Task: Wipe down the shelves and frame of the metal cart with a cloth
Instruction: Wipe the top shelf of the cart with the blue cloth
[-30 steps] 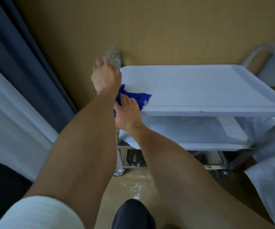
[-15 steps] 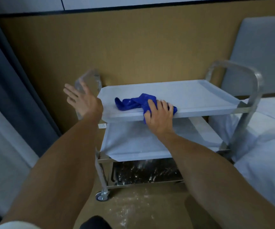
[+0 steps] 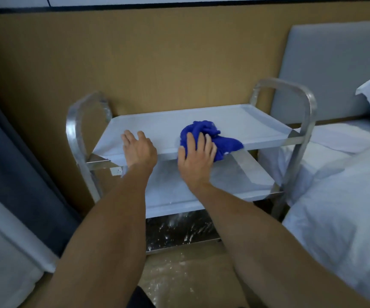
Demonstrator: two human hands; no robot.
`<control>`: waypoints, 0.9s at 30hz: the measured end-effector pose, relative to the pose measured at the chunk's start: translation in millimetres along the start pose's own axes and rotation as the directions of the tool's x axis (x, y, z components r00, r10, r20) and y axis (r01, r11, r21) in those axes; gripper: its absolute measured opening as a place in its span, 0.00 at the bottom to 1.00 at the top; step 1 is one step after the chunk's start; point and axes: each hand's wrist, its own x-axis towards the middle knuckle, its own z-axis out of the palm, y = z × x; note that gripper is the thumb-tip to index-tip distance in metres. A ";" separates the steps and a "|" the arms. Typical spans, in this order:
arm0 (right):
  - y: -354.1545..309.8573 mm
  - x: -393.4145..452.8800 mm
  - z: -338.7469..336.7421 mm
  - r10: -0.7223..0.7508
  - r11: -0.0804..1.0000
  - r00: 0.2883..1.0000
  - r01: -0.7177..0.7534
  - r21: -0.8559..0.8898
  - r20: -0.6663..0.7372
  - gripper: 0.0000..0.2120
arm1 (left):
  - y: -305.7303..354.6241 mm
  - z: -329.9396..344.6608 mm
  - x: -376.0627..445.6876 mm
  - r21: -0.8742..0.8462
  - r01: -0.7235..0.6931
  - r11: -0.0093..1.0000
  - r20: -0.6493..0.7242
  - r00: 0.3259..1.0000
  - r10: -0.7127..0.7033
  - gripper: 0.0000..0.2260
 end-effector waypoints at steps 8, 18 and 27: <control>52.7 31.0 -5.6 0.273 0.956 0.961 -0.267 0.121 -0.041 0.23 | 78.4 19.5 12.8 -0.077 -0.064 0.995 0.026 0.997 0.066 0.18; 236.7 152.6 -76.1 0.565 0.823 0.805 -0.539 -0.179 0.177 0.14 | 104.6 39.2 12.6 -0.209 -0.073 0.975 -0.027 0.997 0.069 0.17; 133.2 116.3 -38.7 0.371 0.902 0.895 -0.284 -0.325 0.247 0.20 | 99.8 34.3 13.6 -0.163 -0.068 0.984 0.049 0.996 0.077 0.16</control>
